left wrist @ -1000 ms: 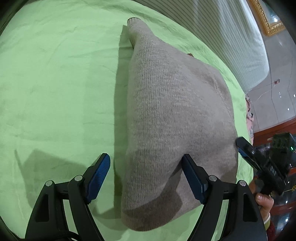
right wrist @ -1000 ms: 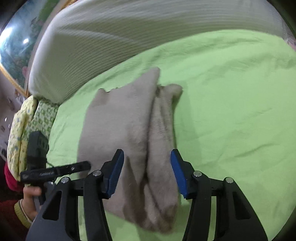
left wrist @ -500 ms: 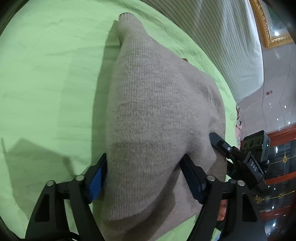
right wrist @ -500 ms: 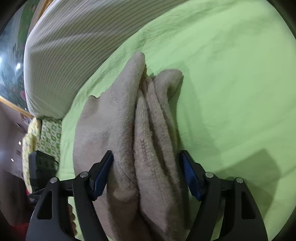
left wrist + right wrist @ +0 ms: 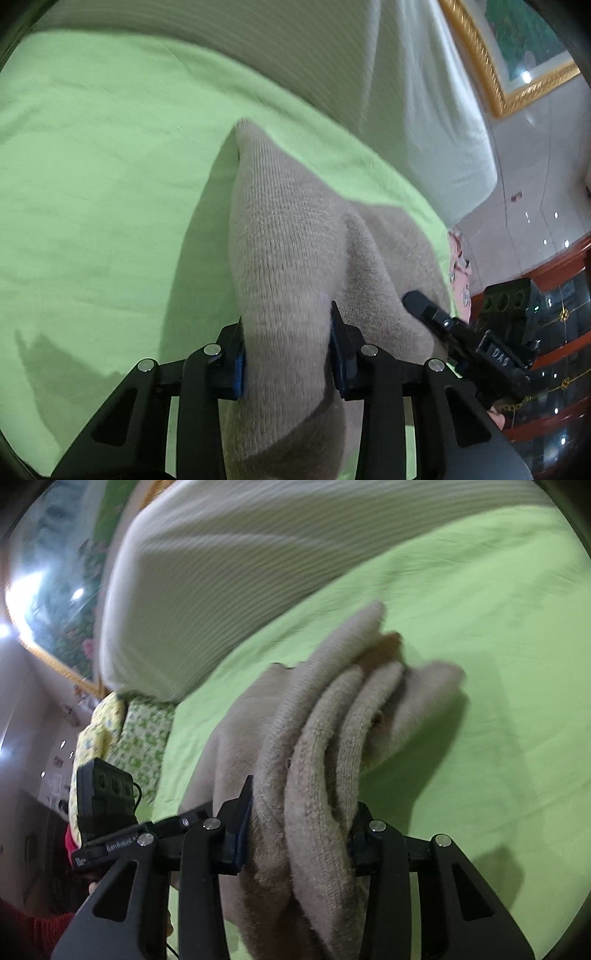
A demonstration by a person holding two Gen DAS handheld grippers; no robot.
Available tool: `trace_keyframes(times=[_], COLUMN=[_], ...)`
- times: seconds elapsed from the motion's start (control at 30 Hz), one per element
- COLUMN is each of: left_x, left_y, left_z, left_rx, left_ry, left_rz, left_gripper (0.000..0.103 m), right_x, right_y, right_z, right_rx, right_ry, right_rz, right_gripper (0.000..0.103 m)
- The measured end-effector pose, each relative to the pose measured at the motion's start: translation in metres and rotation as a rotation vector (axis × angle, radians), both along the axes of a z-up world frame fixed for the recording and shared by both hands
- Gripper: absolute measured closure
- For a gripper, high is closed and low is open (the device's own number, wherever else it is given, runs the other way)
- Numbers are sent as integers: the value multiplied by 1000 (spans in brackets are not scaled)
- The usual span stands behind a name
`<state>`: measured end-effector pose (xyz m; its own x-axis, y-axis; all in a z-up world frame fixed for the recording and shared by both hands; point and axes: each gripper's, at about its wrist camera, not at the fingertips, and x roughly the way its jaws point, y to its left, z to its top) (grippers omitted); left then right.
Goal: Fold small clothes
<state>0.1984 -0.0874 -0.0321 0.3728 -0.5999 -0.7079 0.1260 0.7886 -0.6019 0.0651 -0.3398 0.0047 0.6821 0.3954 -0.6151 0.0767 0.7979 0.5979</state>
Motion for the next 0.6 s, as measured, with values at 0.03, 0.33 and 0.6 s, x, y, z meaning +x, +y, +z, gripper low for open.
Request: trace_keyframes(times=[0.03,0.33,0.6], left_x=[-7,-55,-88], left_y=[15,120,173], left_z=[8,35,4], left_rx=[7,68,107], left_ry=[-16,-82,-48], left_rz=[17,151,179], left_gripper=[69,69,70], right_x=[1,27,34], right_y=[7,101,143], right_z=[2,3,-30], right_rx=[-2,-9,-52], right_ry=[-6,-51,25], right_rz=[13,200,276], right_gripper=[63,63,63])
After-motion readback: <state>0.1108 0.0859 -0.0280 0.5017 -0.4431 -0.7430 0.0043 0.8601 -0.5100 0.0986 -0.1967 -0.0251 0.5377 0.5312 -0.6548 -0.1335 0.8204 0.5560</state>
